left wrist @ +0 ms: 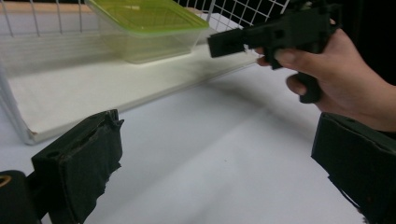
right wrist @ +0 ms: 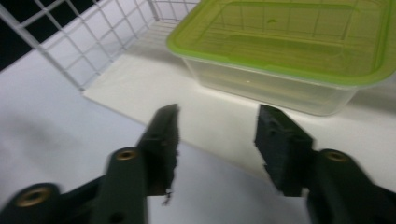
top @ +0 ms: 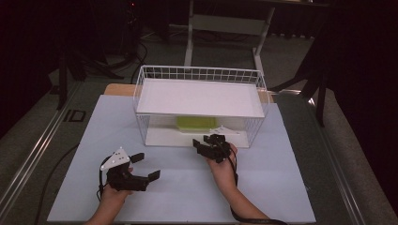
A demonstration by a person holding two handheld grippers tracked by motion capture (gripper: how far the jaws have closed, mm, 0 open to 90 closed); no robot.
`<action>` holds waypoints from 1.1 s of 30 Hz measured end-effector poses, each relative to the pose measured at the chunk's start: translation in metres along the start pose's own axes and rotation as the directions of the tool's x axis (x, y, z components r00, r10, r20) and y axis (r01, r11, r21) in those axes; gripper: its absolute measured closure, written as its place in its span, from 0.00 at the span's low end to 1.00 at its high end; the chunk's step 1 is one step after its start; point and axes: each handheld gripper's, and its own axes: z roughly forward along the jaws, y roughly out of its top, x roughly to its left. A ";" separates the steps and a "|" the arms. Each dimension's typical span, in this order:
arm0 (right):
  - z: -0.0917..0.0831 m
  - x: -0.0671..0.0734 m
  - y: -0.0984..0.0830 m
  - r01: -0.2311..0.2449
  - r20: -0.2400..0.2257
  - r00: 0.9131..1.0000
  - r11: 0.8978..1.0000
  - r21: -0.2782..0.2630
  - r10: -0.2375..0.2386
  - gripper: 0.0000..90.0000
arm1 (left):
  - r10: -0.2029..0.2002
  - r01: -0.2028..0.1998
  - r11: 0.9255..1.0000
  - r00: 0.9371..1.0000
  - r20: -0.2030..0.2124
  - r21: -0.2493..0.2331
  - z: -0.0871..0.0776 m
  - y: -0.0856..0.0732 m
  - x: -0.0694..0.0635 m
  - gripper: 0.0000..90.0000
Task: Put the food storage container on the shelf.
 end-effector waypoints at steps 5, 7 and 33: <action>-0.008 0.002 -0.007 0.018 -0.106 0.994 0.999 0.026 -0.015 0.24 | 0.031 -0.031 1.000 0.999 0.008 -0.002 -0.002 0.001 -0.001 0.03; -0.011 0.004 -0.010 0.047 -0.111 0.993 0.999 0.021 -0.044 0.22 | 0.036 -0.036 0.999 0.999 0.017 0.004 -0.002 0.000 -0.001 0.03; -0.084 0.003 -0.030 0.132 -0.170 0.976 0.990 -0.048 -0.138 0.22 | 0.089 -0.089 0.996 0.996 0.021 -0.013 -0.025 0.001 -0.009 0.03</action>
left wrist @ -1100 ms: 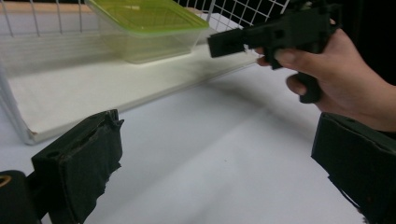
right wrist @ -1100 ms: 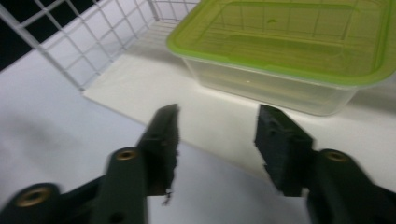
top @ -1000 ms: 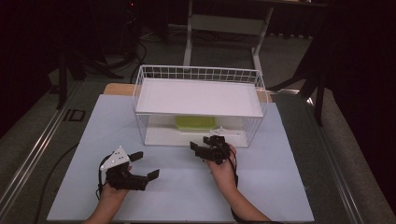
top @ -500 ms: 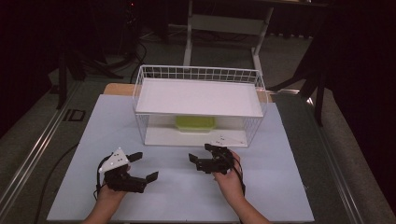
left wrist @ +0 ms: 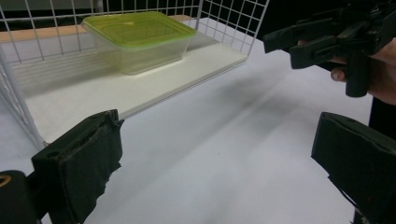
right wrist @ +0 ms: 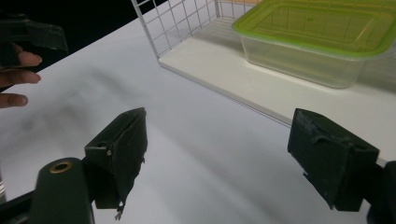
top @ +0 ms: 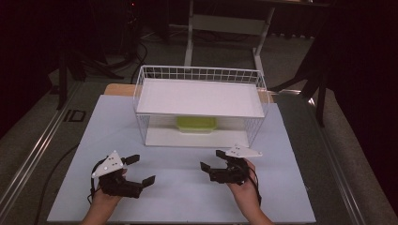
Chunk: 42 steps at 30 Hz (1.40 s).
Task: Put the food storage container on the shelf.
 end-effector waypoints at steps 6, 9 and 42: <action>-0.022 0.000 -0.004 0.015 -0.005 1.000 1.000 -0.019 -0.015 0.22 | -0.015 0.015 1.000 1.000 0.005 -0.014 -0.008 -0.004 0.004 0.03; -0.032 0.000 -0.008 0.021 -0.010 1.000 1.000 -0.013 -0.021 0.22 | -0.010 0.010 1.000 1.000 0.015 -0.019 -0.013 -0.005 0.006 0.03; -0.090 -0.040 -0.059 0.070 0.049 0.996 0.997 0.022 -0.071 0.21 | -0.003 0.003 1.000 1.000 0.010 -0.011 -0.035 -0.031 0.009 0.03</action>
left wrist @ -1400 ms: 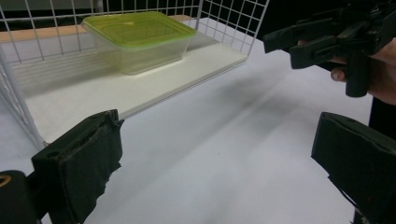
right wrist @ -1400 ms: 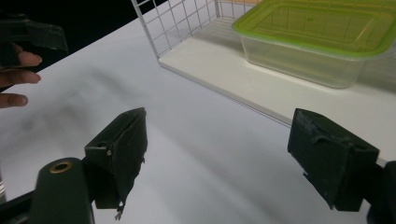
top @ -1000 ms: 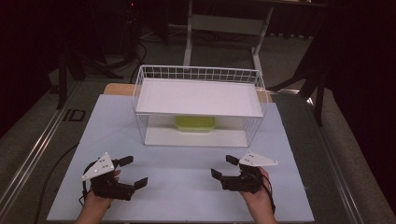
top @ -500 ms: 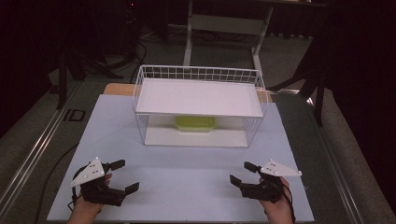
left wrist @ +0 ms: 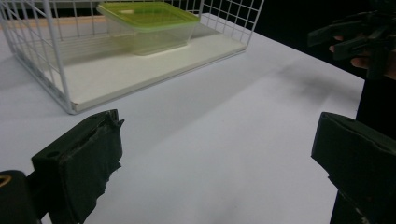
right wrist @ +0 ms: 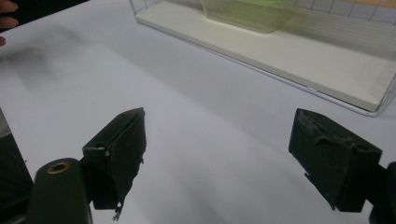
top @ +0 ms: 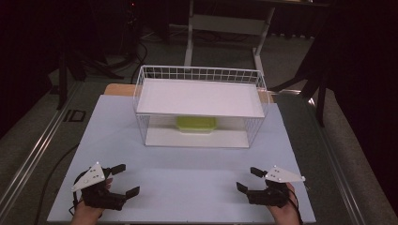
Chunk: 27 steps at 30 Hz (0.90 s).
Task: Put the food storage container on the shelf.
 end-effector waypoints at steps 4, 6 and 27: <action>0.007 -0.002 -0.004 0.022 -0.003 1.000 1.000 0.020 -0.022 0.19 | 0.008 -0.008 1.000 1.000 0.003 0.004 0.001 -0.001 0.000 0.03; 0.010 -0.004 -0.004 0.023 -0.003 1.000 0.999 0.023 -0.023 0.19 | 0.013 -0.013 1.000 1.000 -0.001 -0.011 0.002 0.001 0.000 0.03; 0.022 -0.013 -0.009 0.035 -0.026 0.999 0.999 -0.008 -0.035 0.18 | 0.048 -0.049 0.998 0.999 -0.014 -0.050 -0.004 0.000 0.004 0.03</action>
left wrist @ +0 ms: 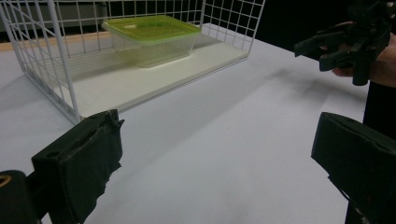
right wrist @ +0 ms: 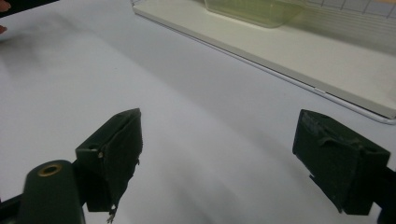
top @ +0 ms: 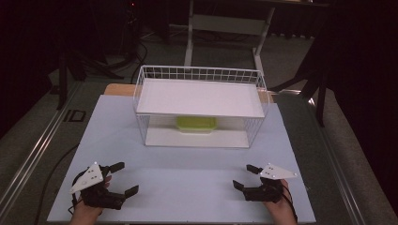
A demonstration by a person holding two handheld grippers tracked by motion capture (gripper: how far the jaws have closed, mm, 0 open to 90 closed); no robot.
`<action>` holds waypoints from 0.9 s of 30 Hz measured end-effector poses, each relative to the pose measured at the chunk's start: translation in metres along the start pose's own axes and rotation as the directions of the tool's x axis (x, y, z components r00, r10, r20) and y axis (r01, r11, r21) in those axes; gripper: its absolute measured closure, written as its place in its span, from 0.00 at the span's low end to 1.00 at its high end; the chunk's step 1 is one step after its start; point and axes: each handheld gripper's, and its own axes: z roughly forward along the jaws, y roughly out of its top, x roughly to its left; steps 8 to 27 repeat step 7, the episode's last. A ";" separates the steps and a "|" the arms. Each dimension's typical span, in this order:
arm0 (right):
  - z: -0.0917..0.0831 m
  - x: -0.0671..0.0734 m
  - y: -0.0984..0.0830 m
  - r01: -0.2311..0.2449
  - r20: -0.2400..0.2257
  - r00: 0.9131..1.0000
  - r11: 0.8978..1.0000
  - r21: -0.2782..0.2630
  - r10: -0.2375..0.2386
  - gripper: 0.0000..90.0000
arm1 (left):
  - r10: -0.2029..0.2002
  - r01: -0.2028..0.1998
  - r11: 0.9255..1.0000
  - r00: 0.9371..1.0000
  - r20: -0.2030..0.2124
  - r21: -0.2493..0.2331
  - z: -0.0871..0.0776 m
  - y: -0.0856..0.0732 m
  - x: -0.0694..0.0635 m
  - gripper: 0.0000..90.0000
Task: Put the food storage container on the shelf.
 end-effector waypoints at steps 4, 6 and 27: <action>0.000 -0.002 0.000 -0.008 -0.008 1.000 1.000 -0.009 0.008 0.18 | -0.006 0.006 1.000 1.000 0.009 -0.011 -0.001 0.000 0.001 0.03; -0.001 -0.003 0.001 -0.014 -0.021 1.000 1.000 -0.025 0.013 0.18 | -0.011 0.011 1.000 1.000 0.018 -0.014 0.000 0.000 0.001 0.03; -0.002 -0.003 0.002 -0.013 -0.023 1.000 0.999 -0.030 0.013 0.18 | -0.011 0.011 1.000 1.000 0.018 -0.011 0.000 0.000 0.000 0.03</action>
